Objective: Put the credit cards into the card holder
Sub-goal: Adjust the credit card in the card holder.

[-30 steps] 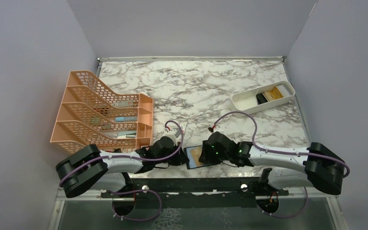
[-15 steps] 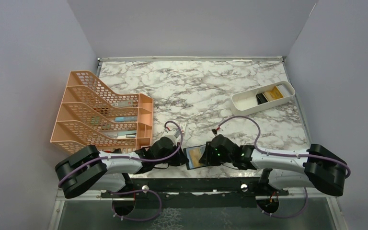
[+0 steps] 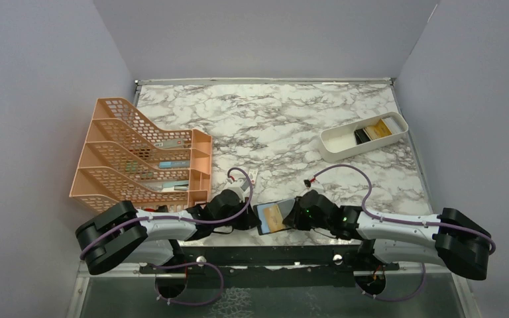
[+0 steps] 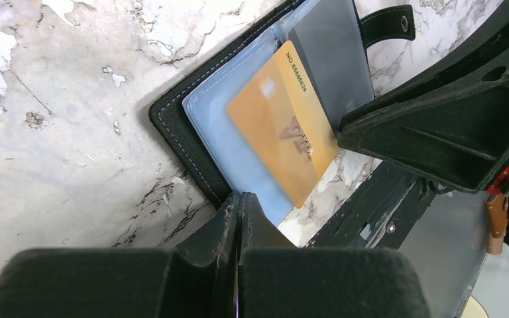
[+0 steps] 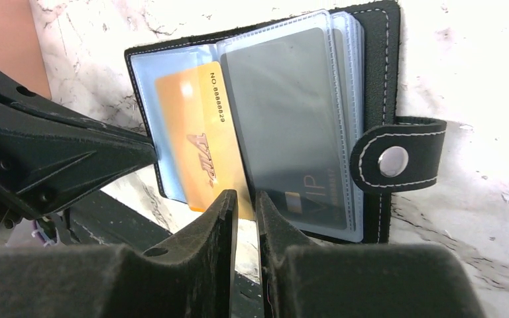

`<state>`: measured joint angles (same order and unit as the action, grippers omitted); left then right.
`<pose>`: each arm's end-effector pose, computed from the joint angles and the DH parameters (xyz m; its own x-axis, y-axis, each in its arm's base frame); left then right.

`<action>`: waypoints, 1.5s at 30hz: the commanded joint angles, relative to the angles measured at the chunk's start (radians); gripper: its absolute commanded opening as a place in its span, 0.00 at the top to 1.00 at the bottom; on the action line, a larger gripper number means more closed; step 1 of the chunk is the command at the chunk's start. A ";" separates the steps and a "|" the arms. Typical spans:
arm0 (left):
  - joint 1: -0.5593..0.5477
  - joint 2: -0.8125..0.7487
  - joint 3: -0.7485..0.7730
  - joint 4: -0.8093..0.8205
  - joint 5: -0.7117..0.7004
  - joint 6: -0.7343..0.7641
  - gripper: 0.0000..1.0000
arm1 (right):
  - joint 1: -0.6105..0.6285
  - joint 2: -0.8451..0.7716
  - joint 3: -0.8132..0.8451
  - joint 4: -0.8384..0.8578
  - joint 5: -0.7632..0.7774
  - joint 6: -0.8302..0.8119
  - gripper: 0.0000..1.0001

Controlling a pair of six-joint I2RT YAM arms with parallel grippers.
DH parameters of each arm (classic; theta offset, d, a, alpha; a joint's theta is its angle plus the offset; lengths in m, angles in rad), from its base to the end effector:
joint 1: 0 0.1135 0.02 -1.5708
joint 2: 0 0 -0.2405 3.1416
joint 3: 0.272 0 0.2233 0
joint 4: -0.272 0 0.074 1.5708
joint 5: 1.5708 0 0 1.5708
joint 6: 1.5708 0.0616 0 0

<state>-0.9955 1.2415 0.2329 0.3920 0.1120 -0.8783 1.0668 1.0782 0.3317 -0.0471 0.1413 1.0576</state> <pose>0.1128 -0.1866 0.1129 -0.8808 -0.0475 -0.4711 0.3219 0.6698 -0.6692 0.1040 0.1706 0.1272 -0.8827 0.1854 -0.4318 -0.1023 0.8210 0.5617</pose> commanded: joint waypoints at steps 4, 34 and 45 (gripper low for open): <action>-0.007 -0.028 -0.002 -0.031 0.047 -0.012 1.00 | 0.002 0.057 -0.015 0.102 -0.011 0.020 0.79; -0.015 -0.008 0.083 -0.032 0.112 -0.060 0.98 | 0.002 -0.175 -0.090 0.034 -0.056 0.096 0.70; 0.036 0.066 0.156 -0.071 0.088 -0.016 0.98 | 0.009 -0.034 -0.157 0.291 -0.152 0.219 0.66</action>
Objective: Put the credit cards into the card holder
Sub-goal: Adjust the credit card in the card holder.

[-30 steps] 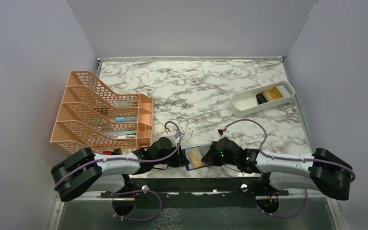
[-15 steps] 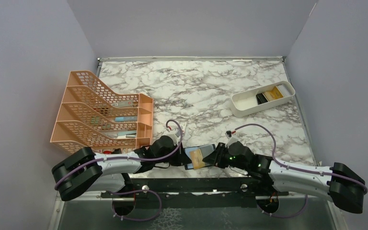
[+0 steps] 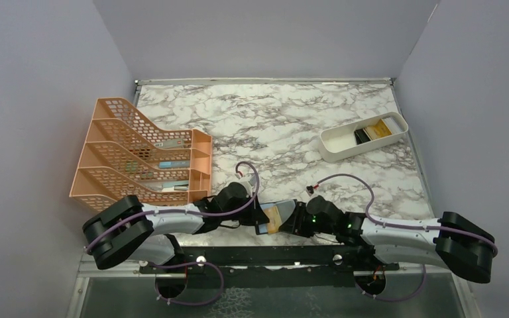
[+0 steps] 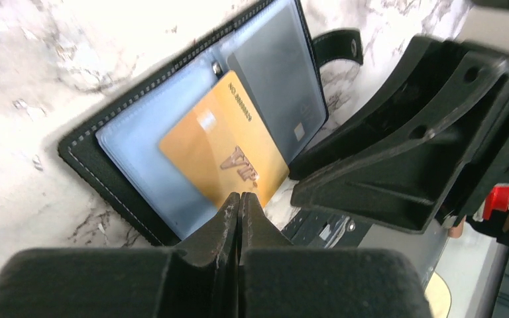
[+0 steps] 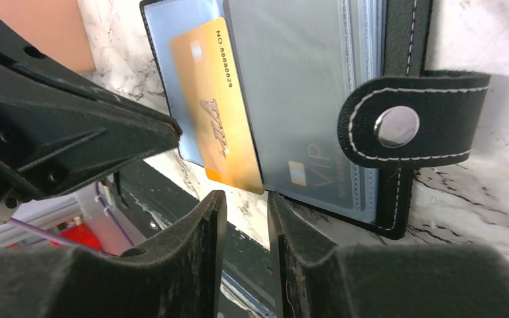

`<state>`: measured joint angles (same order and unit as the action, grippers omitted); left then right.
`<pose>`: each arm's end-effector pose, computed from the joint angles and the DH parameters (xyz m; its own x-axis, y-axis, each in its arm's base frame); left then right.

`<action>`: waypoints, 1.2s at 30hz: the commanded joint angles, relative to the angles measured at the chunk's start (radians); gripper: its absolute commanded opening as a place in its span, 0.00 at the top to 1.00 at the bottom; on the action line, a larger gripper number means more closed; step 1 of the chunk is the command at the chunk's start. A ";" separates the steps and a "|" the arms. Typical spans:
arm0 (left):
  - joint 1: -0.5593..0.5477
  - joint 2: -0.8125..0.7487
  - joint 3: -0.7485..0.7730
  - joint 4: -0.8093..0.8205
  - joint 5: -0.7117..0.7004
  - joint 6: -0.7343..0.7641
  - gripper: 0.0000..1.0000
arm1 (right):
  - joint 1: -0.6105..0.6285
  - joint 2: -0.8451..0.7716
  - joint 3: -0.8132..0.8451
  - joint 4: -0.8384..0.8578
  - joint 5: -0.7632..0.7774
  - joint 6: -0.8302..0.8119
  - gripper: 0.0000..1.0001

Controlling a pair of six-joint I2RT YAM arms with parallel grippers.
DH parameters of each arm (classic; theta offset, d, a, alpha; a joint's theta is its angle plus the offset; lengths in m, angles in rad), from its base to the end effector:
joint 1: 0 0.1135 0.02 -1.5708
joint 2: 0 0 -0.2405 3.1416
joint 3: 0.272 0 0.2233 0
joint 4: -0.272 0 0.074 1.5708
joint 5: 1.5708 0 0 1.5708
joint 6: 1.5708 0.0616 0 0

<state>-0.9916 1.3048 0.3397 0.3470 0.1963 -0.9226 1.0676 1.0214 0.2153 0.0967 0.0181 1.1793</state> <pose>0.1203 -0.2058 0.1250 -0.9152 -0.0291 -0.4019 0.2953 0.6304 -0.7179 0.0924 0.1655 0.1166 -0.9234 0.2391 -0.3004 -0.0413 0.7160 0.6969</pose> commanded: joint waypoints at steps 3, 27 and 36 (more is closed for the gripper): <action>0.065 0.004 0.100 -0.096 -0.013 0.071 0.94 | 0.015 0.053 -0.056 0.210 -0.020 0.150 0.65; 0.165 0.147 0.185 -0.144 -0.008 0.169 0.88 | 0.086 0.207 -0.006 0.297 0.133 0.367 0.66; 0.165 0.120 0.165 -0.132 0.011 0.148 0.88 | 0.096 0.242 0.030 0.259 0.107 0.365 0.66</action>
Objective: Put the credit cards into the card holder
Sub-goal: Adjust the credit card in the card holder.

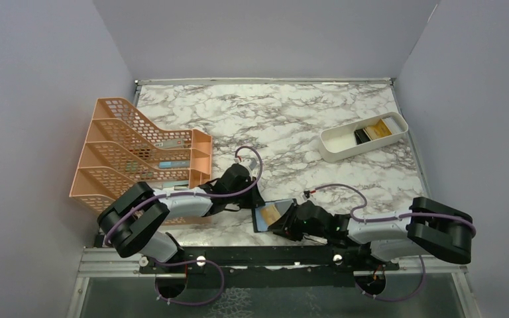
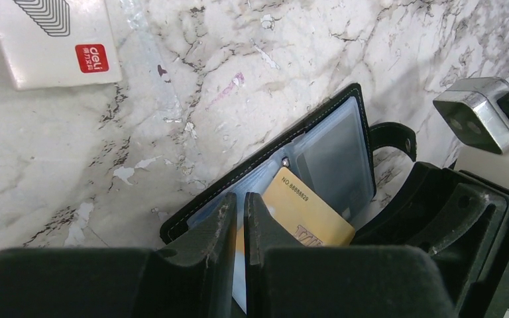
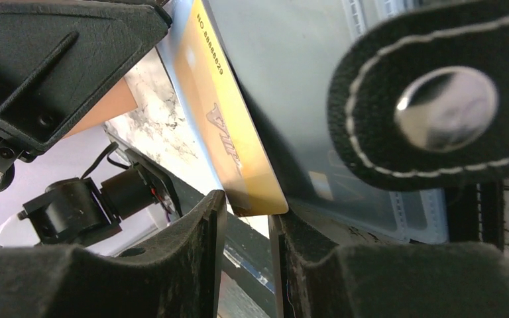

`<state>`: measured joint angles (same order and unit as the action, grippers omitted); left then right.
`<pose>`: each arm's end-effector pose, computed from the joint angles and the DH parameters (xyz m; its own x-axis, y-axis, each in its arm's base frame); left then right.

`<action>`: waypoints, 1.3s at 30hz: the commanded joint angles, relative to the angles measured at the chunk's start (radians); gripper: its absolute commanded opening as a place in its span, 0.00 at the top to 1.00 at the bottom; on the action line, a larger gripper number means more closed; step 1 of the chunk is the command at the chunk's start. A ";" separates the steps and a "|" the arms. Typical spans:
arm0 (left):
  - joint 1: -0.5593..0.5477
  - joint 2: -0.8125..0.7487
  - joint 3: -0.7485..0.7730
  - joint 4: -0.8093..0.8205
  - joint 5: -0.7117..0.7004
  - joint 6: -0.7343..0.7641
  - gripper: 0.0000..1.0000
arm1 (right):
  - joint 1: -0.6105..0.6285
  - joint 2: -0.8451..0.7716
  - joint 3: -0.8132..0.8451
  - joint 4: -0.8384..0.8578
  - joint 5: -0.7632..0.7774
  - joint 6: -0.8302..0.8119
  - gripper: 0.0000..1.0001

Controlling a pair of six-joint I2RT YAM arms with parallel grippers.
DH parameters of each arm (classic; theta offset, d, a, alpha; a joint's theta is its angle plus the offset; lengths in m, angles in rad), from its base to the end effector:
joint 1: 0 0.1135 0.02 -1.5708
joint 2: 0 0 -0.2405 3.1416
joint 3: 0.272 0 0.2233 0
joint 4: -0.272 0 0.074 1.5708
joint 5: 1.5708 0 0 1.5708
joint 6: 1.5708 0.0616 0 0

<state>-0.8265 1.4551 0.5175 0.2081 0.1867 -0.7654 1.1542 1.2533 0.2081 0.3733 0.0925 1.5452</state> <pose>0.1733 -0.2050 0.1248 -0.8913 -0.0371 -0.4519 0.2760 0.7463 -0.6057 0.0904 0.1903 0.1018 -0.8875 0.4543 -0.0775 0.2293 0.5810 0.7809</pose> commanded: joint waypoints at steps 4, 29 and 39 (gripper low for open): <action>0.000 -0.040 0.011 -0.031 0.013 0.016 0.88 | 0.009 -0.026 0.097 -0.186 0.005 -0.188 0.65; 0.003 0.002 0.006 -0.007 0.075 0.011 0.92 | 0.009 -0.013 0.415 -0.364 -0.237 -1.661 0.55; 0.004 -0.004 -0.014 -0.008 0.076 0.007 0.92 | 0.010 0.017 0.469 -0.629 -0.198 -2.008 0.54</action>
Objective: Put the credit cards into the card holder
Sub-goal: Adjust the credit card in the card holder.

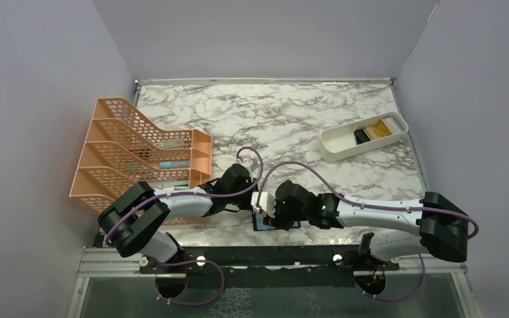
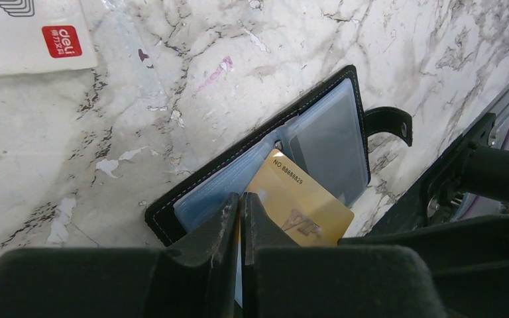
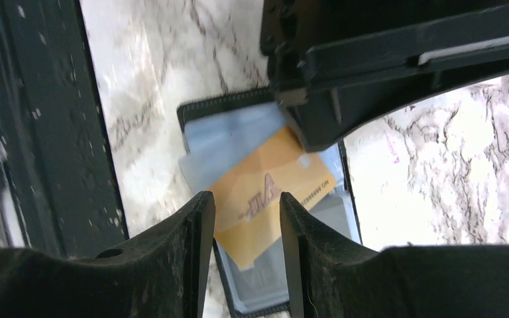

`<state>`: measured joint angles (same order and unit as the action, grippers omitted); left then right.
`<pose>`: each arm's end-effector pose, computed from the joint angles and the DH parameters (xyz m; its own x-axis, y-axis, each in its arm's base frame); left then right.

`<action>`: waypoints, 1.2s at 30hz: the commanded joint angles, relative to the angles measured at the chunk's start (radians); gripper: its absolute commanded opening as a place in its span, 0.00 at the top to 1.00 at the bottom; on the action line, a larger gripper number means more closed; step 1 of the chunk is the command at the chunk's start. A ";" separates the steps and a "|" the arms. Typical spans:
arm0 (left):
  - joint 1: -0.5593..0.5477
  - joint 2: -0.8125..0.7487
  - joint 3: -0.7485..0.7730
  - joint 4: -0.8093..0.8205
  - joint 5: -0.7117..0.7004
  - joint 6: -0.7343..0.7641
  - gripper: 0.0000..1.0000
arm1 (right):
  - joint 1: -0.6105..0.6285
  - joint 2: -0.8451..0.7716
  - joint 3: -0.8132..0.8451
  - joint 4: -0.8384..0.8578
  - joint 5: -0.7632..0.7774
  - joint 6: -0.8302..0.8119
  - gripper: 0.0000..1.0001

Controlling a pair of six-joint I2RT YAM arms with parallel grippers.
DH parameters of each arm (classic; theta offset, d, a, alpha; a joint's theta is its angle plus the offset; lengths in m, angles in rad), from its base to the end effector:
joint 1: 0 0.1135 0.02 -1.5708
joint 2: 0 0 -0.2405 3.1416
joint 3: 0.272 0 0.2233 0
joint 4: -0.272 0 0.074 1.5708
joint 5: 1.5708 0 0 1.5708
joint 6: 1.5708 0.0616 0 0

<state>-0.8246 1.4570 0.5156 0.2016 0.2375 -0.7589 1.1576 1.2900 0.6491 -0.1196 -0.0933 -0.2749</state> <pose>0.1704 -0.2057 0.1236 -0.9043 -0.0070 -0.4268 0.2885 0.7268 -0.6233 0.0990 0.2401 0.1708 -0.0115 -0.6993 -0.7147 -0.9788 0.1539 -0.1349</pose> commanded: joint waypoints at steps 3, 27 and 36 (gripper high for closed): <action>0.003 -0.009 -0.017 0.000 0.028 0.001 0.92 | 0.005 -0.112 -0.015 -0.170 -0.102 -0.316 0.53; 0.004 -0.014 -0.020 0.004 0.028 -0.007 0.92 | 0.006 -0.078 -0.148 0.058 -0.071 -0.497 0.52; 0.004 -0.011 -0.025 0.012 0.030 -0.012 0.92 | 0.006 -0.065 -0.139 0.110 -0.104 -0.480 0.53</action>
<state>-0.8238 1.4570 0.5083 0.2085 0.2443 -0.7658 1.1576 1.2167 0.5037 -0.0788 -0.1818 -0.7570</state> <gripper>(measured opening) 0.082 0.474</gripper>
